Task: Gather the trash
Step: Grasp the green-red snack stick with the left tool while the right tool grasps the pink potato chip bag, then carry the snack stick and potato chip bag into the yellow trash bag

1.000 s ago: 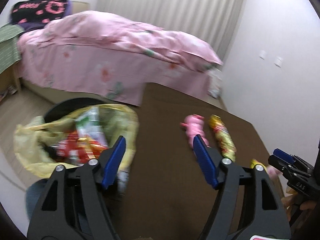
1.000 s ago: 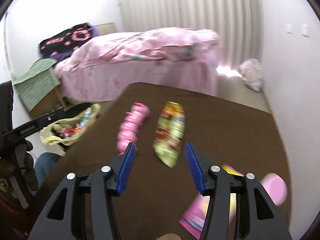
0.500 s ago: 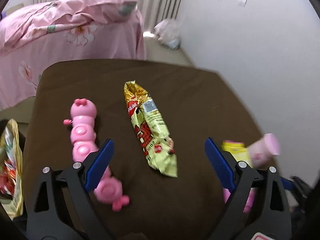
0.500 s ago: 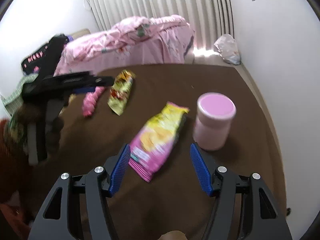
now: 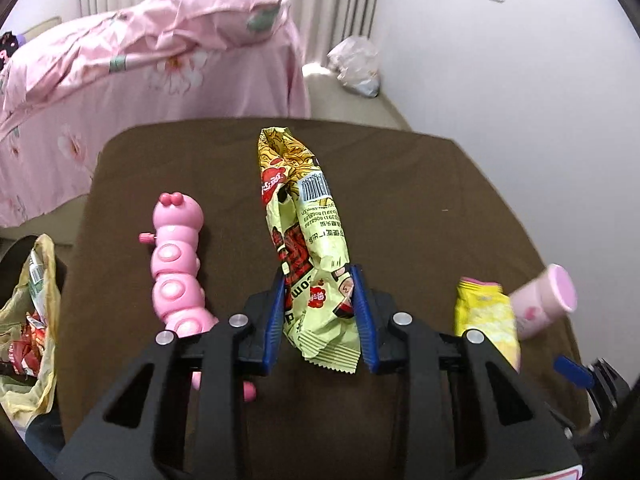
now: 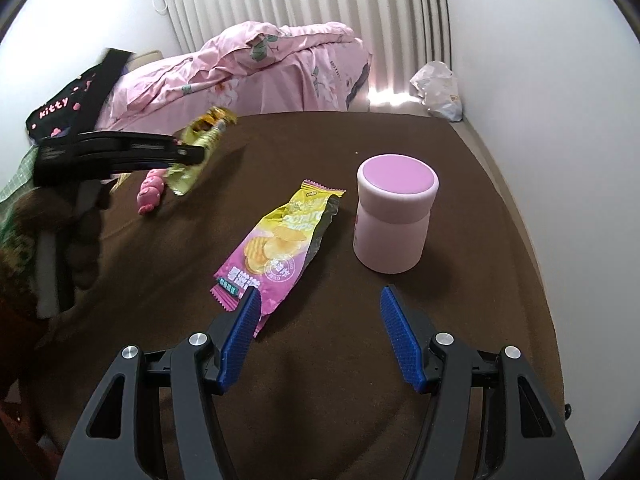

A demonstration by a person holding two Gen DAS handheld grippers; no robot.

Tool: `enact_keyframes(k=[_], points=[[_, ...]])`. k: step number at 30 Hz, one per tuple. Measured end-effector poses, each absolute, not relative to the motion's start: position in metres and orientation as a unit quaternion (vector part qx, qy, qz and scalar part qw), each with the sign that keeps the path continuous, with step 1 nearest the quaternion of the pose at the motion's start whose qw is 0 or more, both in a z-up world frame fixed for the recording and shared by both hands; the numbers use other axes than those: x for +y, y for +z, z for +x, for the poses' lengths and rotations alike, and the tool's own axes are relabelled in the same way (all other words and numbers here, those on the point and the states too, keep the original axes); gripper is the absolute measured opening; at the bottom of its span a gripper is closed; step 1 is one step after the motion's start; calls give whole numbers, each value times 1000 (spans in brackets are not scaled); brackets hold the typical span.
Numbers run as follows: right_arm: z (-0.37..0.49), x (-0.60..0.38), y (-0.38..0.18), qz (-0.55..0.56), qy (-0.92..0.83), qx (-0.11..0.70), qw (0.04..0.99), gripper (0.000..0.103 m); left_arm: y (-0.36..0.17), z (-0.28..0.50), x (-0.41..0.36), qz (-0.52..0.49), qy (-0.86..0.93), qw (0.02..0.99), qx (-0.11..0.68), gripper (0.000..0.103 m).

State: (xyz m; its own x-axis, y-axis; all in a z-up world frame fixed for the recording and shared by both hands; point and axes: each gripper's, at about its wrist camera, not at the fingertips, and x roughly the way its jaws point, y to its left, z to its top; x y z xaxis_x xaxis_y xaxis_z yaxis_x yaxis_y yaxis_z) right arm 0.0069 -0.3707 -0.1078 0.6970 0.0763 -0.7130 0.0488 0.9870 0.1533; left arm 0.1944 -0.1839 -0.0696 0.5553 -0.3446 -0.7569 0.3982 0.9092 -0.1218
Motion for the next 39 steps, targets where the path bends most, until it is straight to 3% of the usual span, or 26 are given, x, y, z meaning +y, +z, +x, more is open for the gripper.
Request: enact_keyframes(k=[5,13,15,17,19,21,24,39], points=[[8,-366,-99,74,5,384,920,59,-51,153,-166,26,-241,882,404,30],[27,-372,-110,177,18,408,895,58,-63,110,-136,23,-236,878,416,31],[32,-369,-116,194,15,418,887,49,-64,107,-128,12,-233,877,420,31],[38,-362,-122,206,21,426,881,45,-65,107,-121,2,-230,877,421,31],[42,-353,-124,195,17,423,885,44,-65,106,-116,-7,-230,878,420,31],[46,-349,-125,187,17,419,888,30,-65,105,-114,-12,-229,878,420,31],[47,-348,-121,192,34,411,891,24,-66,103,-110,-18,-227,878,421,31],[37,-279,-24,60,111,318,940,21,-20,82,-46,-60,-193,912,356,31]])
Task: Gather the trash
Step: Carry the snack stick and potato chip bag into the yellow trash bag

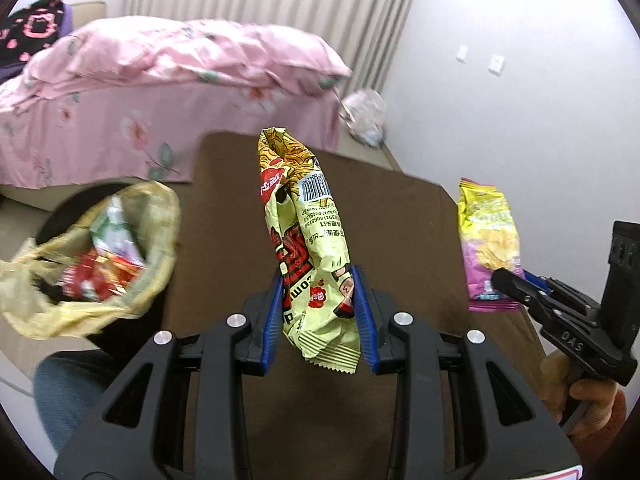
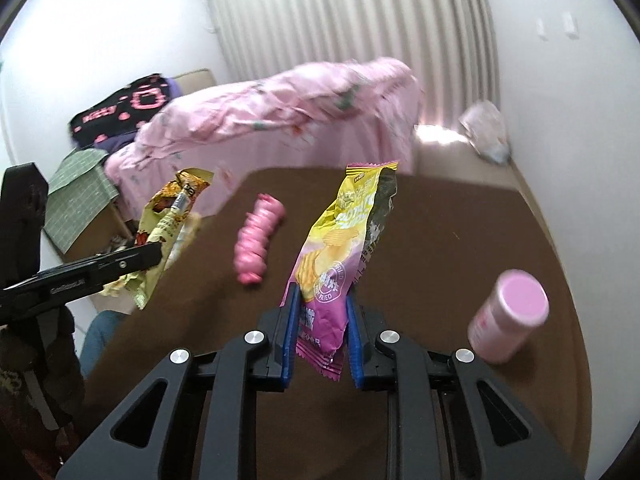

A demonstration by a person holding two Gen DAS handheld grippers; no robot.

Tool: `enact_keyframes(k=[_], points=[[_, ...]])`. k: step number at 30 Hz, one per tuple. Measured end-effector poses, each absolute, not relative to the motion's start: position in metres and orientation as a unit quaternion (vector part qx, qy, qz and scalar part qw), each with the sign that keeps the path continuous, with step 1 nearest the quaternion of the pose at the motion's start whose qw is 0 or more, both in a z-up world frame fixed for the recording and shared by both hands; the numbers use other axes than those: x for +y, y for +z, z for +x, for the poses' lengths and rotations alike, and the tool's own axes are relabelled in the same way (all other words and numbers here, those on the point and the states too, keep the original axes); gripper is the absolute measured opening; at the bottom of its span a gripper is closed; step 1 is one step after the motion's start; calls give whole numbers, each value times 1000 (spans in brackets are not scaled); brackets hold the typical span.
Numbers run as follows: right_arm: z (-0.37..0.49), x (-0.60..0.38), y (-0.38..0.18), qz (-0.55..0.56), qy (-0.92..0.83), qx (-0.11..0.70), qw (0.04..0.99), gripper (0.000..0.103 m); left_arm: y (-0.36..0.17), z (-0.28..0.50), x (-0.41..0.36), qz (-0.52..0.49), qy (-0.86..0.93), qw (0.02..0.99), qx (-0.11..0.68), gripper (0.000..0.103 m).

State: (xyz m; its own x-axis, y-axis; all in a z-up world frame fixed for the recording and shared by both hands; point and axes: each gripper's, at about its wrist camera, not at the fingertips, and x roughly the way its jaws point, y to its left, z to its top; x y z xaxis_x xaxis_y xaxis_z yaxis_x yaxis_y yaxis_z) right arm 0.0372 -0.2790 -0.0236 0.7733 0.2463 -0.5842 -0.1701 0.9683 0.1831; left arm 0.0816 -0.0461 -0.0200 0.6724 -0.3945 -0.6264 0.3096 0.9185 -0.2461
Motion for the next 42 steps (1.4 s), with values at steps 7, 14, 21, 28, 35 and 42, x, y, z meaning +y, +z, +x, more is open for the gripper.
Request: enact_keyframes(k=[7,14,21,28,35,42], points=[[49,-218,7,15,180,301,937,21,-5,68,17,-84,-138,930,330,31],[70,-162,20,-21,239,301,923,21,-2,66,83,-115,-60,946,298,31],[117,-116,21,-52,284,301,909,21,-33,102,136,-158,30,939,303,31],[182,-72,3,-72,328,327,883,21,-93,162,124,-168,-1,914,369,31],[232,-28,-48,-101,371,401,832,21,-124,158,134,-196,3,877,438,31],[258,-4,-94,-107,387,469,787,21,-122,157,133,-197,-5,878,437,31]])
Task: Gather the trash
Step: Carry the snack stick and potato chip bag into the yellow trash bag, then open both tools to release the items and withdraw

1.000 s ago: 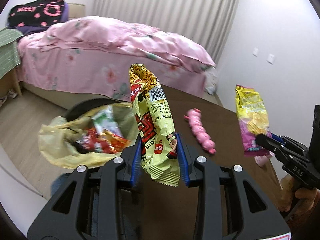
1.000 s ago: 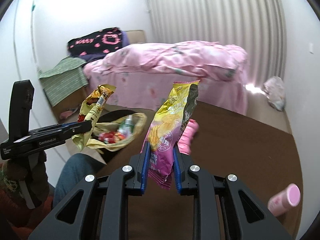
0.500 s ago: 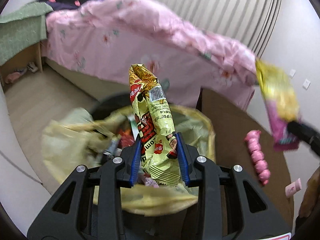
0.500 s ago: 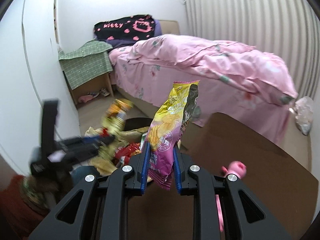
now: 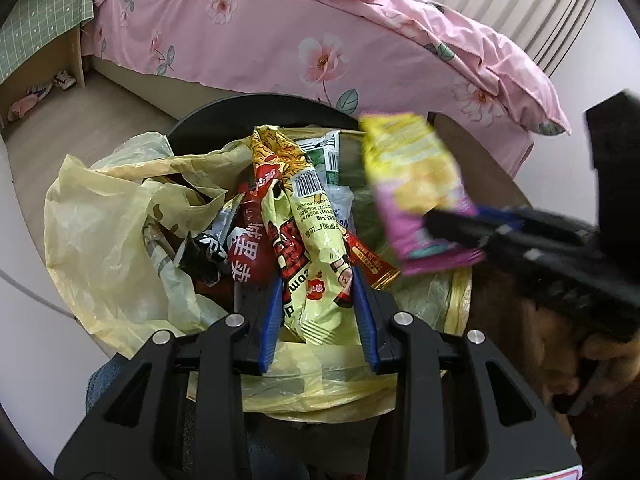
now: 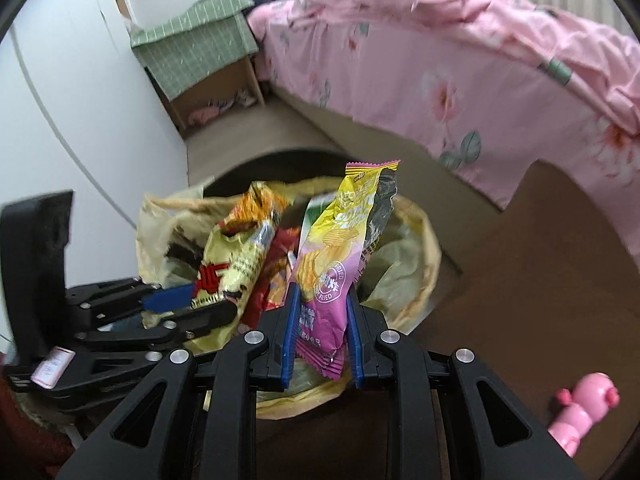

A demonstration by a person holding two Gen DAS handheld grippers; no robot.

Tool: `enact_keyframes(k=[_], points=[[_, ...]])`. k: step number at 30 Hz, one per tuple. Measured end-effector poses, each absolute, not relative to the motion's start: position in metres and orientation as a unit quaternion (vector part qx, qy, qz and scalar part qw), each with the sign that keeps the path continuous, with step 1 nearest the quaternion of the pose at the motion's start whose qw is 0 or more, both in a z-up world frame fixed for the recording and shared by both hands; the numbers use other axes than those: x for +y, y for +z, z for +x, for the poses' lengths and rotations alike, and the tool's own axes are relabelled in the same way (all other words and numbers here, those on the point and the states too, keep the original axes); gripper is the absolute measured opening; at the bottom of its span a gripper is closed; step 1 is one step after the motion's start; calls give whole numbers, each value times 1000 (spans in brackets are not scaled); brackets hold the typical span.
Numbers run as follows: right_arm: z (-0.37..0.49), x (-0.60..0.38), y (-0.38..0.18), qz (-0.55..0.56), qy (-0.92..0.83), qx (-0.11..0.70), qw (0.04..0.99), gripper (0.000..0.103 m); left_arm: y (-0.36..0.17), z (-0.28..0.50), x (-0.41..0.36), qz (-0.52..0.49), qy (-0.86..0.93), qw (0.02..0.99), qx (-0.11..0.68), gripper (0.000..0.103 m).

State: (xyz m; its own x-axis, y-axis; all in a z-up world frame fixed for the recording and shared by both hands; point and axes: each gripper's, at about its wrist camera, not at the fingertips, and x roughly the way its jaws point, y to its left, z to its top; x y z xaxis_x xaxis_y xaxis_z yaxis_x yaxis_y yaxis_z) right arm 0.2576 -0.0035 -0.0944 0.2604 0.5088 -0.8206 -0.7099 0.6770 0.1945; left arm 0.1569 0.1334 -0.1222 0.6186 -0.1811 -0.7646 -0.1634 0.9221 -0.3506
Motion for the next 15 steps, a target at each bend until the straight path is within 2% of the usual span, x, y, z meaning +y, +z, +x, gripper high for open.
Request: enact_keyframes(k=[15], points=[[254,-15,-98,-94,375,463,798,22,-120,161,141,-232,-15,871,433,34]])
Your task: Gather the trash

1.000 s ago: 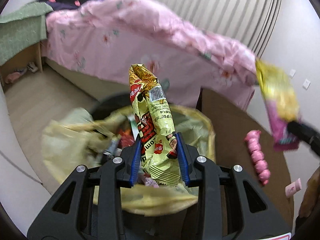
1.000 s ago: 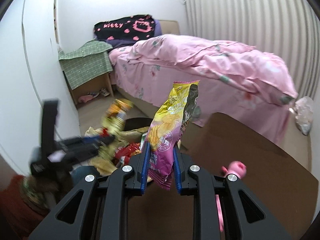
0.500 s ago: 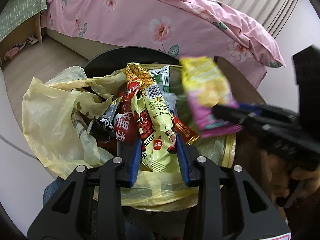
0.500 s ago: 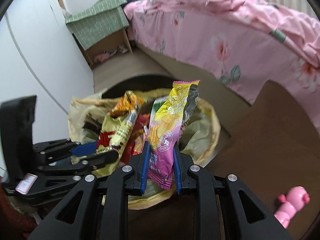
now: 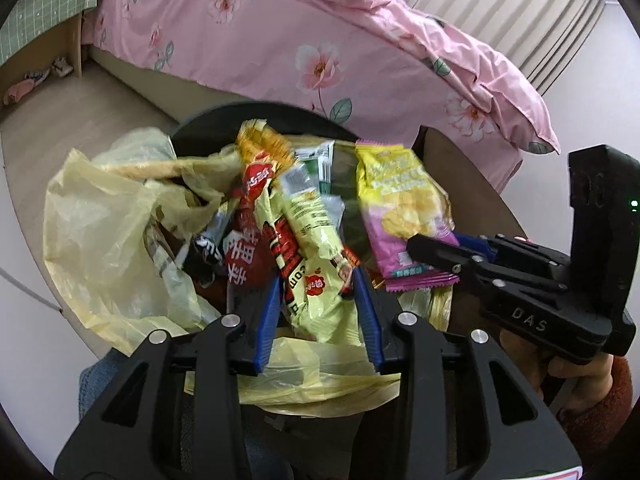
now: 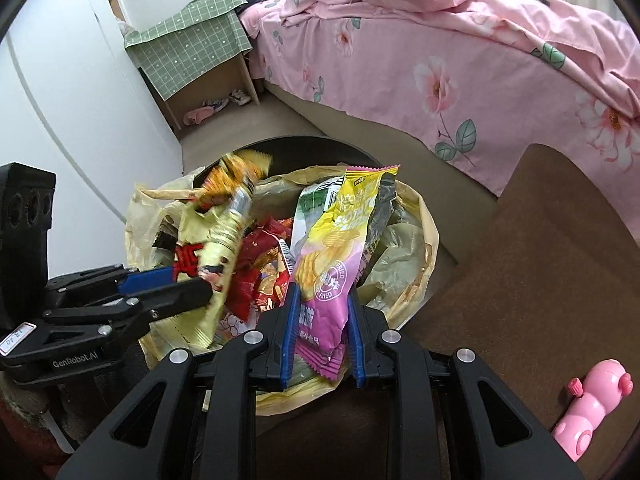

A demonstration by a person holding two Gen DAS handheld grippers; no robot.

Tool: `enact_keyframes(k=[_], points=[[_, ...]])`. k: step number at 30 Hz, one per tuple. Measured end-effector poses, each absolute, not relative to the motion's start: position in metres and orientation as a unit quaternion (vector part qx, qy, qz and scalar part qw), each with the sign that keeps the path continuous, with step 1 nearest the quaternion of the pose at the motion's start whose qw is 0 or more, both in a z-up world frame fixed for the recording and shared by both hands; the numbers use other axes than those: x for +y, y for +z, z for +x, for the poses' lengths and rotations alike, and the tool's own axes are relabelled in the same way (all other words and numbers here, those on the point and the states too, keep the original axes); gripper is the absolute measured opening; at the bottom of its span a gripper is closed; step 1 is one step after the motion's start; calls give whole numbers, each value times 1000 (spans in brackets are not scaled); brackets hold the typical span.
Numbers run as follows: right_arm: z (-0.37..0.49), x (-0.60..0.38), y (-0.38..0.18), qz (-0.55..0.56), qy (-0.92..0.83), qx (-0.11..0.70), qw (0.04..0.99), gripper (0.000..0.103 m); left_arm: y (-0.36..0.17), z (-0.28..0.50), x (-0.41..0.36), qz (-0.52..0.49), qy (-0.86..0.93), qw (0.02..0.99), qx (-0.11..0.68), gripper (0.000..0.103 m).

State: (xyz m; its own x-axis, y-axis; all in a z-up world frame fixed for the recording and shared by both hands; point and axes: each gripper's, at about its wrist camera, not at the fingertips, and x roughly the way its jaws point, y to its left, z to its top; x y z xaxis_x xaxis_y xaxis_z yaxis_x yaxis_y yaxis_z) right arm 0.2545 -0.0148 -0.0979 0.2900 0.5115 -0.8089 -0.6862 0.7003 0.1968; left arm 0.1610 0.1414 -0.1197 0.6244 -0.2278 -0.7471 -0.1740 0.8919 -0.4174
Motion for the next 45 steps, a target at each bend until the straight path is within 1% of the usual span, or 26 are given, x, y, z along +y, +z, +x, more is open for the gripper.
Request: enact_keyframes(k=[4,6,7,8,9,10,11,12,13,14,18,20,22,24,27,30,32,37,41,45], points=[[255,-17,-97,-82,376,462,799,22,-118,159,143,-241,-20,870,430,34],[255,-19,-95,-73,375,460,801,23,-113,156,142,-241,-21,872,425,36],[254,-21,-94,-68,374,458,804,26,-110,155,142,-242,-21,874,421,39],[253,-24,-93,-62,372,456,806,37,-106,153,143,-243,-17,876,416,44],[253,-26,-91,-54,372,454,808,42,-103,151,144,-242,-13,878,412,46],[251,-31,-88,-39,374,452,809,42,-98,148,145,-238,-5,883,404,52],[249,-35,-85,-32,374,451,810,42,-94,146,145,-235,-1,886,400,60],[247,-39,-82,-26,372,448,812,42,-89,143,144,-230,2,890,394,64],[241,-46,-76,-21,367,441,819,42,-84,140,142,-223,4,893,390,71],[236,-50,-72,-20,363,435,824,42,-81,138,140,-215,6,896,389,75],[203,-77,-49,-16,338,405,850,42,-61,122,121,-169,9,909,380,78],[179,-95,-35,-13,318,387,865,42,-47,106,108,-147,11,920,362,83],[151,-113,-20,-11,299,368,880,42,-32,89,95,-126,11,930,345,83],[130,-125,-9,-18,279,356,892,45,-22,75,83,-110,15,936,334,83],[89,-146,7,-16,238,343,909,45,-5,50,65,-88,21,944,318,83],[58,-163,13,11,227,332,915,45,6,31,53,-74,21,946,315,83],[34,-171,15,8,204,326,923,45,11,16,45,-56,33,948,311,83],[-1,-178,17,-6,167,307,937,45,18,-10,35,-41,37,952,301,83],[-11,-180,19,7,170,302,938,45,22,-19,33,-39,34,953,297,83],[-18,-176,23,-7,168,295,941,45,26,-26,31,-36,35,956,290,83]])
